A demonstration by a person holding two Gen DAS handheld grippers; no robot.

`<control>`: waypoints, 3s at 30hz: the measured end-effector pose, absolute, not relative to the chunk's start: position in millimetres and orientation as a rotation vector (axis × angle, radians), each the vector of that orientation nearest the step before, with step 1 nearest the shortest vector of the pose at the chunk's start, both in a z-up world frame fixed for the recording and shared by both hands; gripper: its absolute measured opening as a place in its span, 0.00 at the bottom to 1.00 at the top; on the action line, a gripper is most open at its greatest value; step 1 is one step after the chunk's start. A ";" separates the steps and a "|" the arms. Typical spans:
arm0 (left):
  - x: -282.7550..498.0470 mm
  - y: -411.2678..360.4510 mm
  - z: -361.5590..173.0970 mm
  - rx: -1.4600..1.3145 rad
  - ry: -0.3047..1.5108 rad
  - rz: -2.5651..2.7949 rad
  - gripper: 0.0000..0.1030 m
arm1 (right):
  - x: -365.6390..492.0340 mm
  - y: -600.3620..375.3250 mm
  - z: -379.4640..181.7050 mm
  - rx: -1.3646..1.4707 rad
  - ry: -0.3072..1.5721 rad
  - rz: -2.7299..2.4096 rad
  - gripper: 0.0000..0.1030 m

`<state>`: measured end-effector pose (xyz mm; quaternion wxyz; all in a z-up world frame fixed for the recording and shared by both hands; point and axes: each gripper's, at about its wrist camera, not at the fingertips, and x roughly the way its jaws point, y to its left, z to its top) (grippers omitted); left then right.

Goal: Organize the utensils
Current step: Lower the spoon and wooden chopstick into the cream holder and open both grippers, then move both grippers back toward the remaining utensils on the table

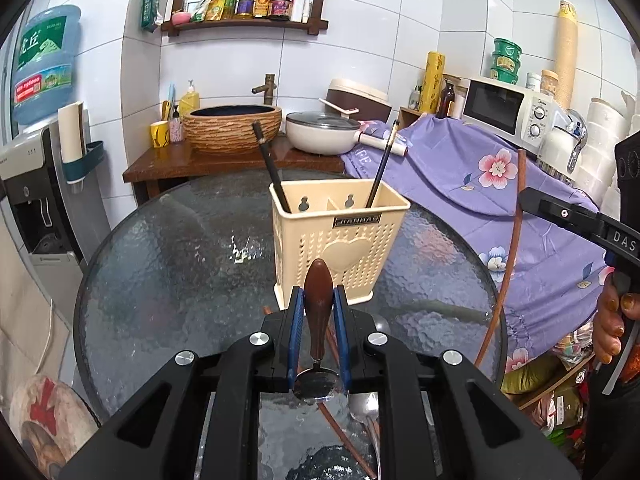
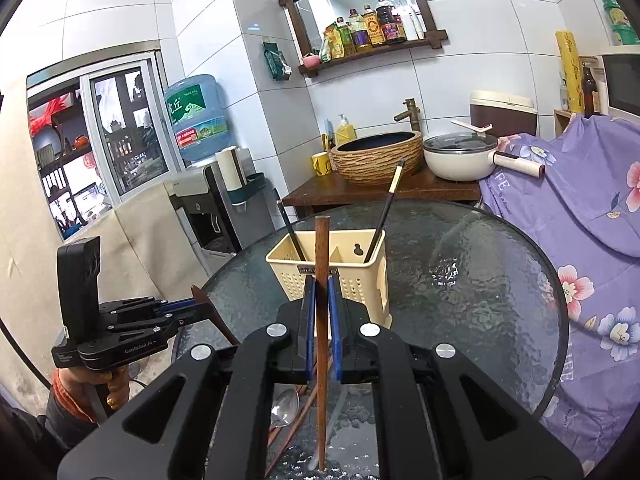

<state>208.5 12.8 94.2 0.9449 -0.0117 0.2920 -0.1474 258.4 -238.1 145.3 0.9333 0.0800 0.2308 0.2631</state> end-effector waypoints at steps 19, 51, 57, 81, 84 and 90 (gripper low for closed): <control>279.6 -4.7 224.7 -0.049 0.403 -0.270 0.14 | 321.7 -205.6 271.0 0.180 0.198 0.474 0.07; 342.0 -7.7 98.5 -0.074 0.617 -0.176 0.15 | 396.1 -191.9 148.1 0.192 0.337 0.300 0.07; 338.0 -7.4 96.4 -0.080 0.595 -0.201 0.31 | 395.5 -198.7 146.7 0.209 0.341 0.291 0.07; 244.5 28.7 27.4 -0.052 0.672 -0.110 0.73 | 321.3 -186.4 52.0 0.055 0.617 0.309 0.62; 242.1 34.5 7.7 -0.054 0.736 -0.103 0.59 | 320.1 -181.5 24.2 0.035 0.694 0.297 0.62; 239.3 38.4 -11.4 -0.068 0.806 -0.135 0.44 | 314.3 -171.2 -6.3 0.005 0.782 0.313 0.62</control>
